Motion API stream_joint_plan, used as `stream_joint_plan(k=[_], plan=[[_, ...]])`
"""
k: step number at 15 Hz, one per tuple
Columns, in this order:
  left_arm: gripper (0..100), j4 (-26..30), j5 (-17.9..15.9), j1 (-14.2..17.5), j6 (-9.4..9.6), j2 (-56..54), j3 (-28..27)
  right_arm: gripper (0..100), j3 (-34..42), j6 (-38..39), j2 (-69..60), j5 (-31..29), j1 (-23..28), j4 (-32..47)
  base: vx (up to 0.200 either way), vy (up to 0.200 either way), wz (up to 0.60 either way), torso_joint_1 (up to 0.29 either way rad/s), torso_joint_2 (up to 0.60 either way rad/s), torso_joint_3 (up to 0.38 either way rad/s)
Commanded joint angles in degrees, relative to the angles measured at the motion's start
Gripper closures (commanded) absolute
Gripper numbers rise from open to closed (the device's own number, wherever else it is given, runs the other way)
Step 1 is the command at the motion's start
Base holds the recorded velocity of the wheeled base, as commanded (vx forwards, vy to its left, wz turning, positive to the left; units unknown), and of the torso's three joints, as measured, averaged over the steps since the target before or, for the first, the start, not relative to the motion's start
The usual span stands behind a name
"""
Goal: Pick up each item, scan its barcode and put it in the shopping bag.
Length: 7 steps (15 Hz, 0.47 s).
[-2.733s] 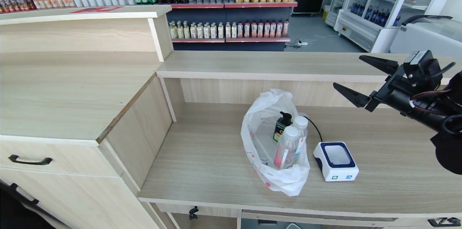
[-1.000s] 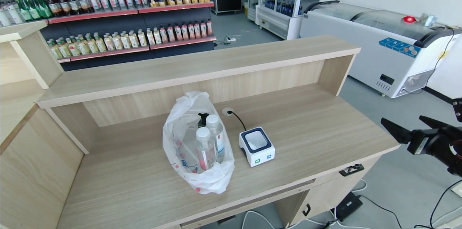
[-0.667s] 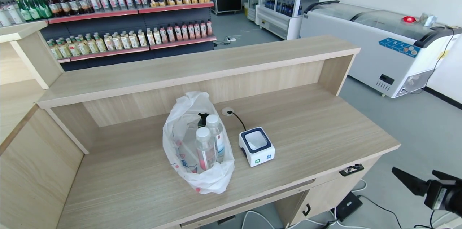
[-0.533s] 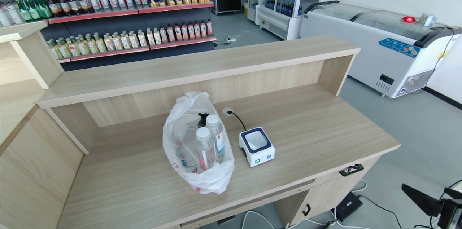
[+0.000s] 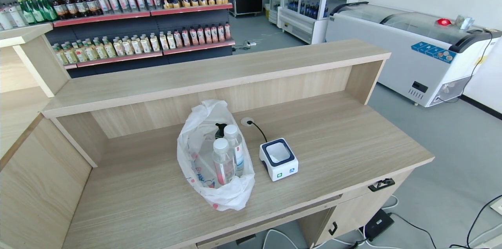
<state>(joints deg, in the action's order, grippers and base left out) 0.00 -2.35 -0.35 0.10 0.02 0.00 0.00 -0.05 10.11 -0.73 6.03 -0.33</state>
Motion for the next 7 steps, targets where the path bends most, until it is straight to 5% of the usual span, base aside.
stream_joint_plan(k=[1,7], plan=[[0,0.0,0.0,0.0,-0.01,0.1,0.0,0,0.0,0.0,-4.6,-0.1,-0.6,0.2,0.0,0.0,0.0,0.0,0.0,0.0],[0,0.0,0.0,0.0,-0.01,0.1,0.0,0,0.0,0.5,-4.6,-0.3,-0.6,0.2,0.0,0.0,0.0,0.0,0.0,0.0]])
